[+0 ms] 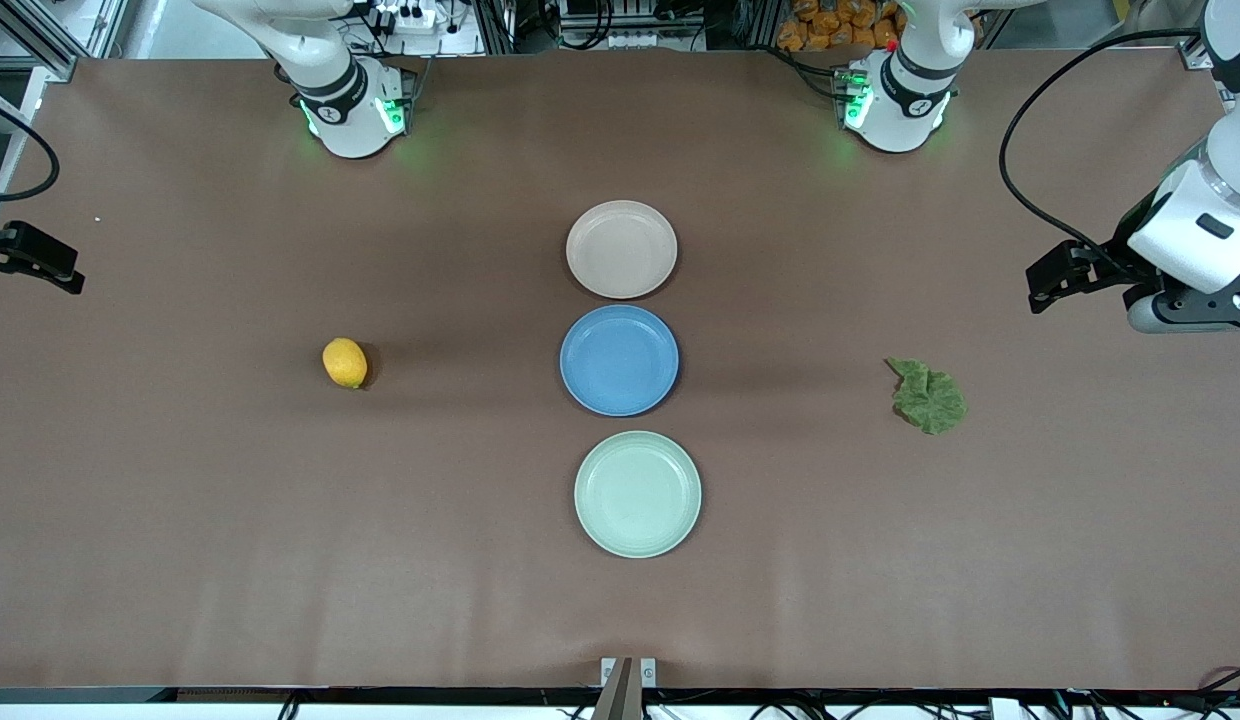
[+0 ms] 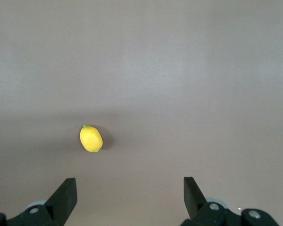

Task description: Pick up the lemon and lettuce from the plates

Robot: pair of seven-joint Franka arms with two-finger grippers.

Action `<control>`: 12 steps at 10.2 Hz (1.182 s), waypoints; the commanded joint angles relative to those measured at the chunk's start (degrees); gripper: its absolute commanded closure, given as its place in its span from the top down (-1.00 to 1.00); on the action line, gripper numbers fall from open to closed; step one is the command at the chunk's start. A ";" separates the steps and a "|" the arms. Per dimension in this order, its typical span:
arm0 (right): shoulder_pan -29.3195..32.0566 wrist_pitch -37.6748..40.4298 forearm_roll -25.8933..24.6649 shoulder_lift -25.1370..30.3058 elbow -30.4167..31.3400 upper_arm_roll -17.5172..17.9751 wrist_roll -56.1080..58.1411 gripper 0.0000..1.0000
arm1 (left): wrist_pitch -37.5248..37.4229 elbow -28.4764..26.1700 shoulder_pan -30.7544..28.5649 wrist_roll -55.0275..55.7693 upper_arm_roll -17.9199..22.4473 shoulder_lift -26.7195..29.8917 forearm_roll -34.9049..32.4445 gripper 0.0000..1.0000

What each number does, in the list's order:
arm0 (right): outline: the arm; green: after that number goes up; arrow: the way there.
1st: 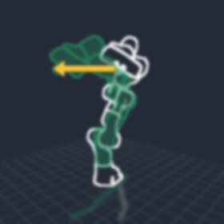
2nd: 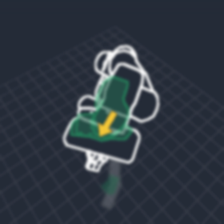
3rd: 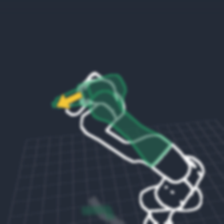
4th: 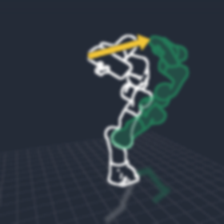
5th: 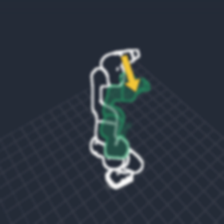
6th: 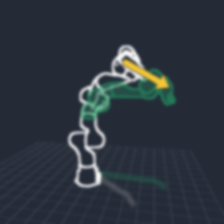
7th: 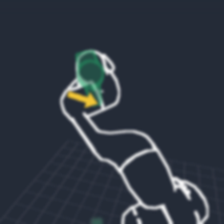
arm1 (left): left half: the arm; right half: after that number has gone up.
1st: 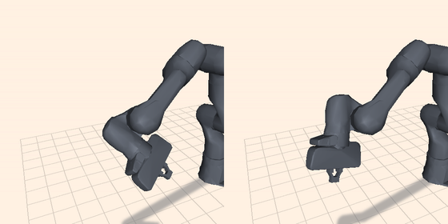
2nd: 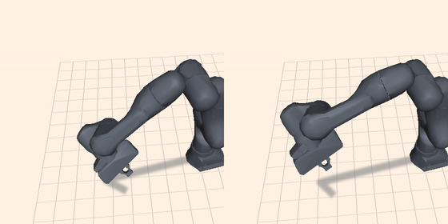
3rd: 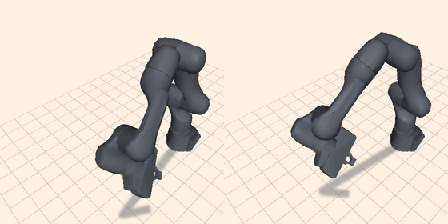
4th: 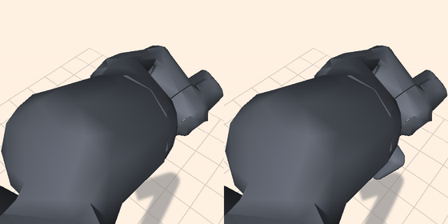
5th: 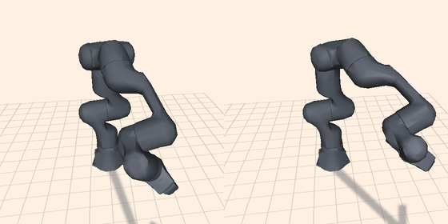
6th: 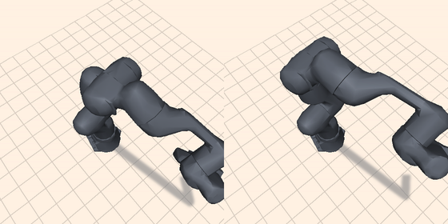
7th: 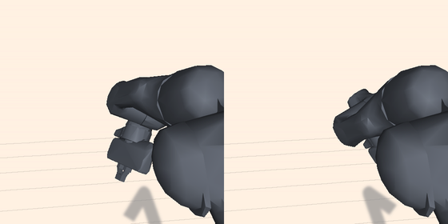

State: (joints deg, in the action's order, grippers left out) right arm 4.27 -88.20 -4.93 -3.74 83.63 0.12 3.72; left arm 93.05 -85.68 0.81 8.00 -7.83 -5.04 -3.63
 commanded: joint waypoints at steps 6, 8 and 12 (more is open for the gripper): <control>-0.67 -1.45 -0.52 0.58 0.39 0.32 0.41 1.00 | -0.23 -1.33 -0.89 0.26 0.01 2.65 1.87 1.00; -0.85 -1.19 -0.08 0.67 0.39 0.32 0.24 1.00 | -0.23 -1.68 0.06 0.26 1.15 3.89 2.75 1.00; -0.06 -1.28 1.59 0.58 0.39 0.15 3.40 1.00 | -0.41 -2.82 1.83 -0.61 4.14 6.53 2.93 1.00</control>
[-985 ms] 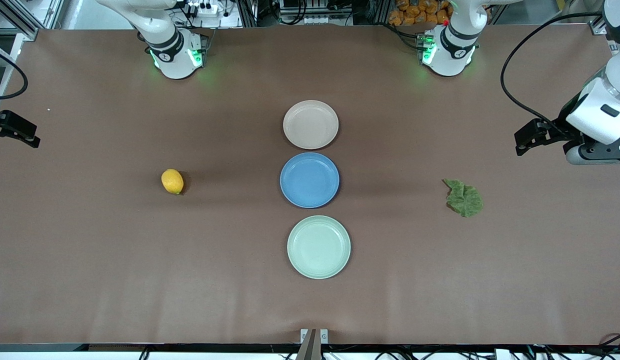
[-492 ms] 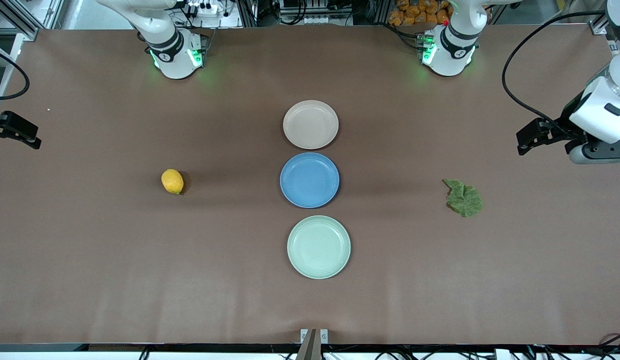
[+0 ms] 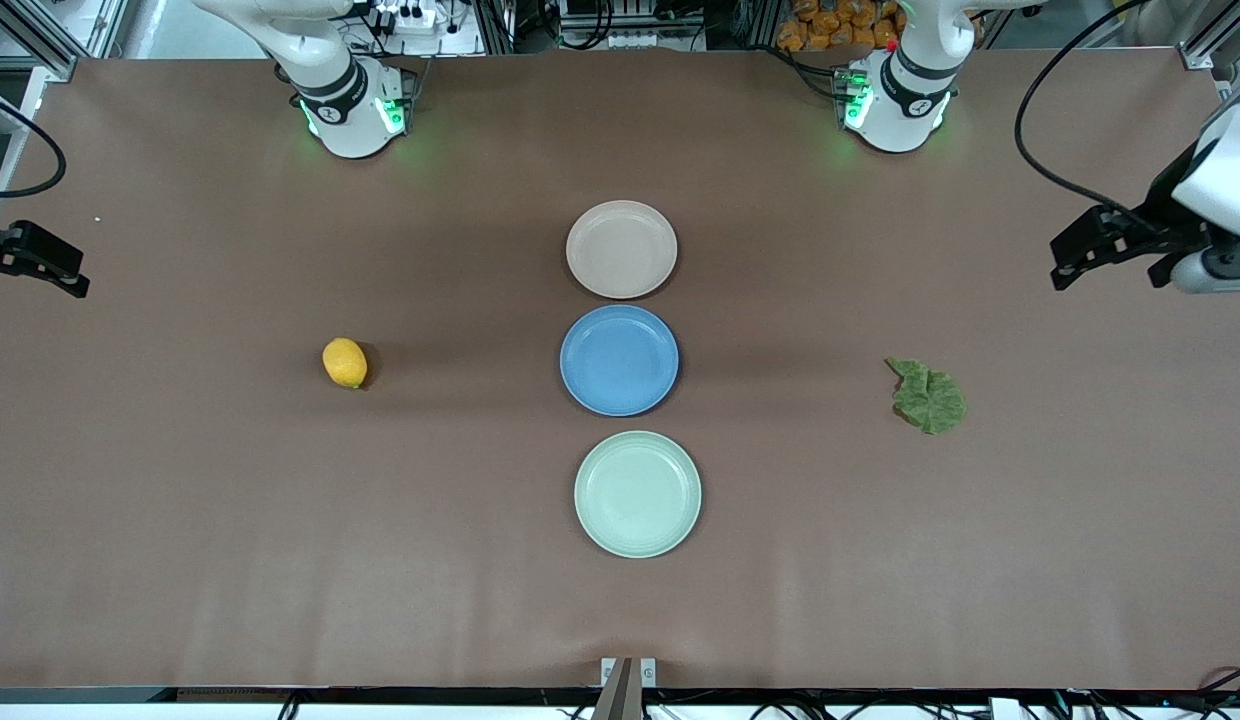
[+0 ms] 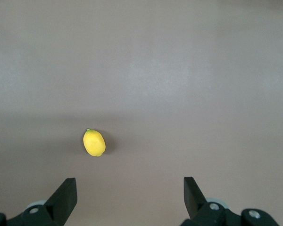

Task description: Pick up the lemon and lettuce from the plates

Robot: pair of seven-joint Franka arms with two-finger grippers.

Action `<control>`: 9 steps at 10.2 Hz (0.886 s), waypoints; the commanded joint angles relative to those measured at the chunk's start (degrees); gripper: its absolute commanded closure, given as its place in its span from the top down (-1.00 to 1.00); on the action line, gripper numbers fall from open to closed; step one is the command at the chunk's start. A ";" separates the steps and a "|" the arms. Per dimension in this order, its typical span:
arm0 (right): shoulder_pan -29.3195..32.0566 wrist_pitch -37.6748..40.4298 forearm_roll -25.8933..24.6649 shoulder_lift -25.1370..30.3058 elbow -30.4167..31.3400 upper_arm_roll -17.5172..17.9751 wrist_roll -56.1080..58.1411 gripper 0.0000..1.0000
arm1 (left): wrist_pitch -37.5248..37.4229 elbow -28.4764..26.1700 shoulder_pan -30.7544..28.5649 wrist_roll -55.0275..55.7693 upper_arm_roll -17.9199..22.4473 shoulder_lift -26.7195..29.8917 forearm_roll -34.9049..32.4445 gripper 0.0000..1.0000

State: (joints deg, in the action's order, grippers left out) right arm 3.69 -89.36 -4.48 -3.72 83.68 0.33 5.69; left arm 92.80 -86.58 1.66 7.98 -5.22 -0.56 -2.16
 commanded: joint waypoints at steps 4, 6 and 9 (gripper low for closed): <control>0.36 -0.19 0.97 -0.14 0.25 -0.07 1.25 1.00 | -0.16 -2.89 1.94 -0.78 2.23 3.37 1.37 1.00; 0.27 0.42 1.05 -0.06 -0.62 0.02 1.51 1.00 | -0.16 -2.80 2.47 -0.78 2.23 3.46 1.37 1.00; 0.00 0.77 0.97 -0.06 -0.63 0.02 1.34 1.00 | -0.16 -3.06 2.30 -0.86 2.23 3.20 1.37 1.00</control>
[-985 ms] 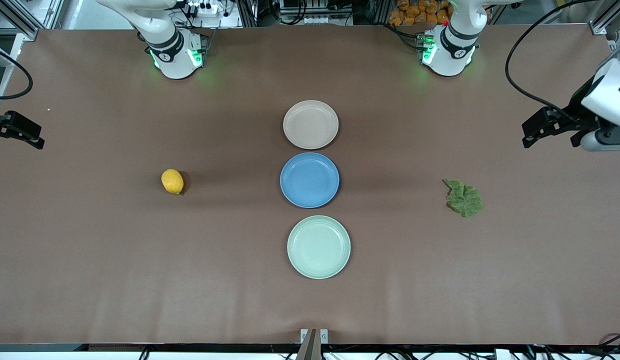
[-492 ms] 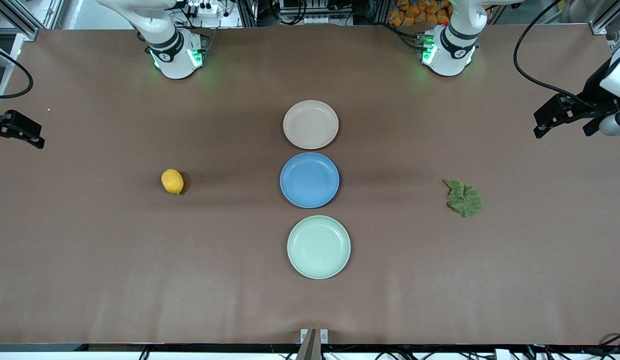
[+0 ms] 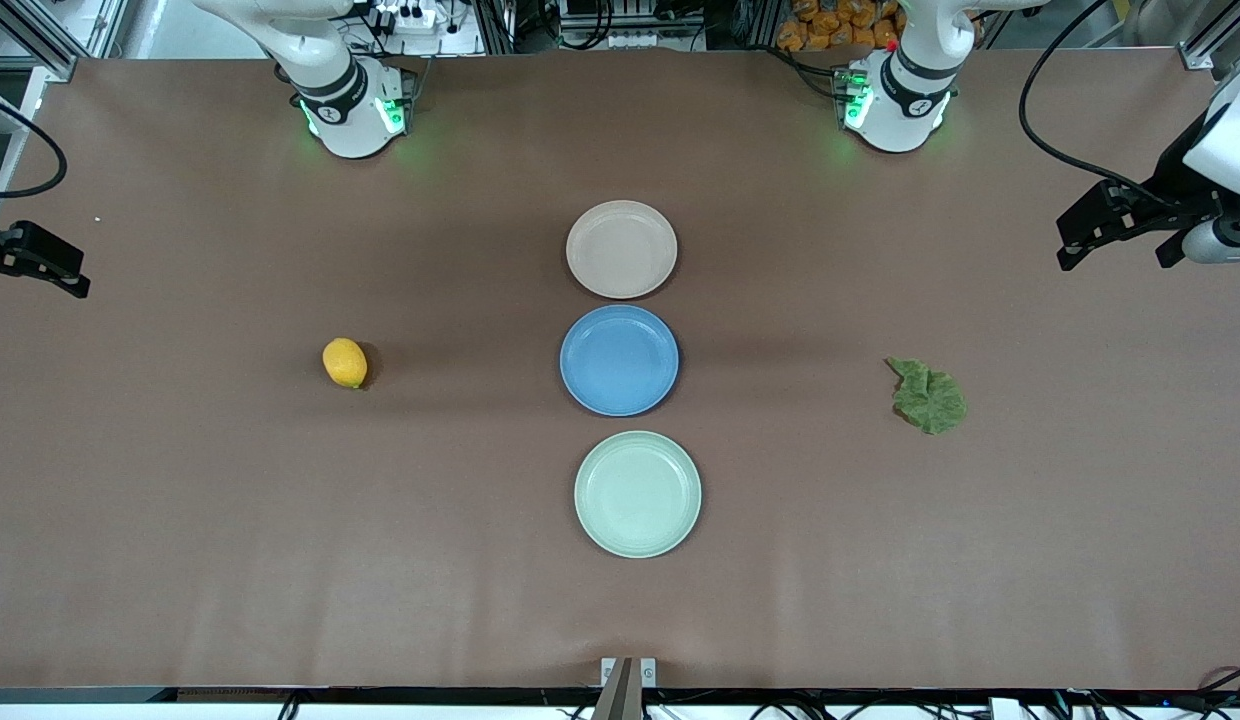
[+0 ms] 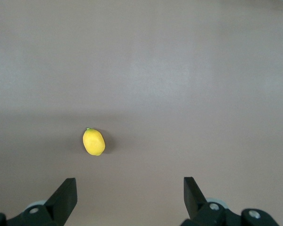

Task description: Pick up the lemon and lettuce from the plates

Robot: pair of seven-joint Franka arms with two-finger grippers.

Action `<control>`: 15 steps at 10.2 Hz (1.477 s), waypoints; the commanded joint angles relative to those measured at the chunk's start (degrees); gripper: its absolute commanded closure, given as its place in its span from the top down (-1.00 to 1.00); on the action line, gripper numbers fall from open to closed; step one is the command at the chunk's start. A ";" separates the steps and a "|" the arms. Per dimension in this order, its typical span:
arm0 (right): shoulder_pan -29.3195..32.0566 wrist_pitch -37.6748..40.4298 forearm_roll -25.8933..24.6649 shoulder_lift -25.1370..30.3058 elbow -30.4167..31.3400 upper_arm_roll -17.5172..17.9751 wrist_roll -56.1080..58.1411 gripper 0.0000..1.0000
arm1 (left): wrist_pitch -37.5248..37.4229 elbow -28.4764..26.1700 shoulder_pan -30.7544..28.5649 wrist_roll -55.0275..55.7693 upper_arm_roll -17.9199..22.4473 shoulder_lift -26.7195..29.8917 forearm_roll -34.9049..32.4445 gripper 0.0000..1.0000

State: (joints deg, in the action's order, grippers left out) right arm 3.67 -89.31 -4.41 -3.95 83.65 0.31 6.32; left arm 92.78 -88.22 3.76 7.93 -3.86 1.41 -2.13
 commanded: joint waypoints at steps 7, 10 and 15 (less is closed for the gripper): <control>0.63 1.59 0.72 0.26 -2.00 -0.13 0.63 1.00 | -0.32 -1.69 0.20 -0.81 0.87 0.96 1.25 1.00; 0.63 1.59 0.90 0.17 -2.00 -0.04 0.80 1.00 | -0.67 -0.73 0.63 -0.72 0.87 0.70 0.55 1.00; 0.72 1.51 0.98 -0.27 -1.82 -0.13 0.80 1.00 | -0.85 -0.46 0.02 -0.63 0.70 -0.62 0.38 1.00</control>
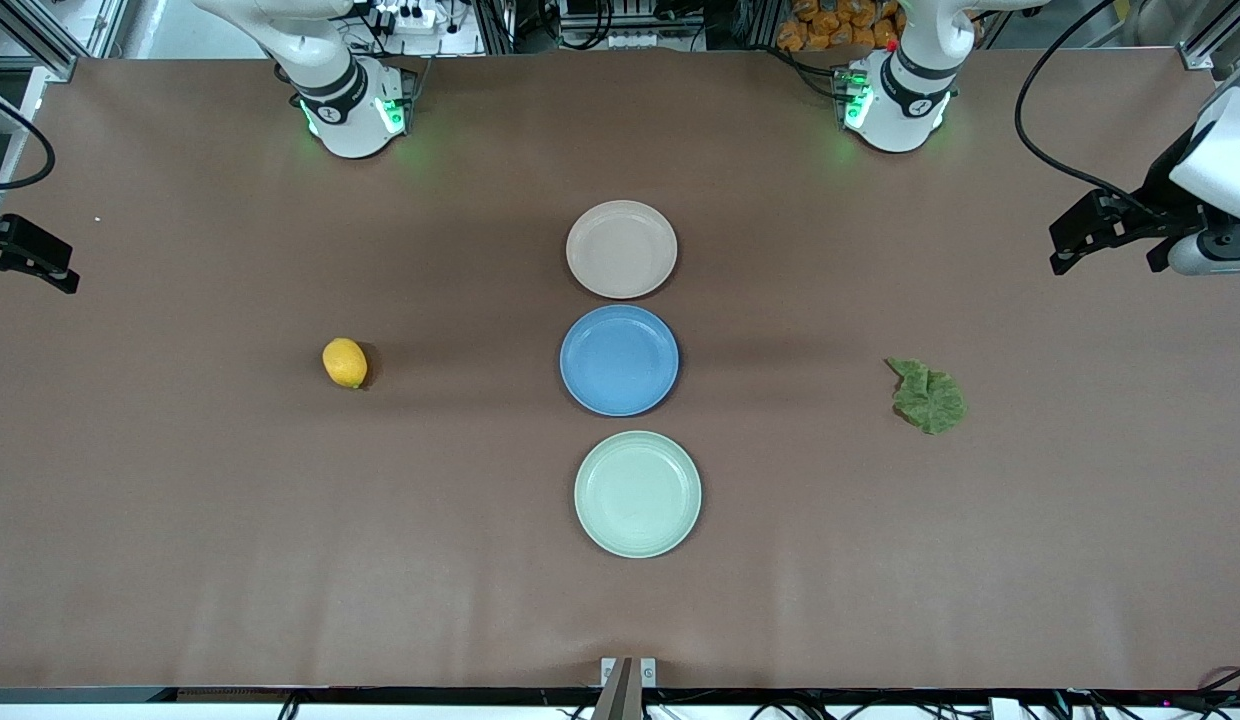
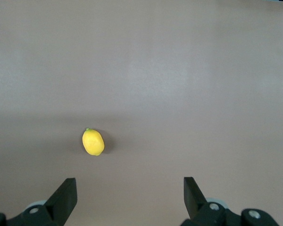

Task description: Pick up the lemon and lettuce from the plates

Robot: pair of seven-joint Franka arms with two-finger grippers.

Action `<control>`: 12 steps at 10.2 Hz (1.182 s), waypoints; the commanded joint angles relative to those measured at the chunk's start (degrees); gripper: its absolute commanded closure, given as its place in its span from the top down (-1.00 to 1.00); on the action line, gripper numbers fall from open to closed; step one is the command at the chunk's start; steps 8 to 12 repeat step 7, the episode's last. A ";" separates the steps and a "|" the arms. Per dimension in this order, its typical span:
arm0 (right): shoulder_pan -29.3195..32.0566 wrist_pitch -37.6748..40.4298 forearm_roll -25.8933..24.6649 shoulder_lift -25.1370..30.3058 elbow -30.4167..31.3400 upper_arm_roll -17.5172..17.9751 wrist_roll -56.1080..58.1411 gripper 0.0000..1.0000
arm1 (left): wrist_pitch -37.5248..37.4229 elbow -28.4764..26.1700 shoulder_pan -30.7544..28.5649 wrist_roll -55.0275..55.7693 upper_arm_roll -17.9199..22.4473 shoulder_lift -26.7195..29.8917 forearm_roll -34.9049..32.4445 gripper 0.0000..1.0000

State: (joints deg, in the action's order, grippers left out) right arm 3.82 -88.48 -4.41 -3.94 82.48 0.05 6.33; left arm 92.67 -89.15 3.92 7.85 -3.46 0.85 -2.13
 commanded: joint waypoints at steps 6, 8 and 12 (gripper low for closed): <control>0.57 0.59 0.98 -0.45 -0.65 0.22 0.79 1.00 | -0.73 0.56 -0.49 -0.73 0.29 0.38 1.34 1.00; 0.23 0.59 1.07 -0.45 -0.65 0.30 0.71 1.00 | -0.73 0.56 -0.49 -0.82 0.29 0.38 1.42 1.00; 0.23 0.59 1.07 -0.45 -0.65 0.30 0.71 1.00 | -0.73 0.56 -0.49 -0.82 0.29 0.38 1.42 1.00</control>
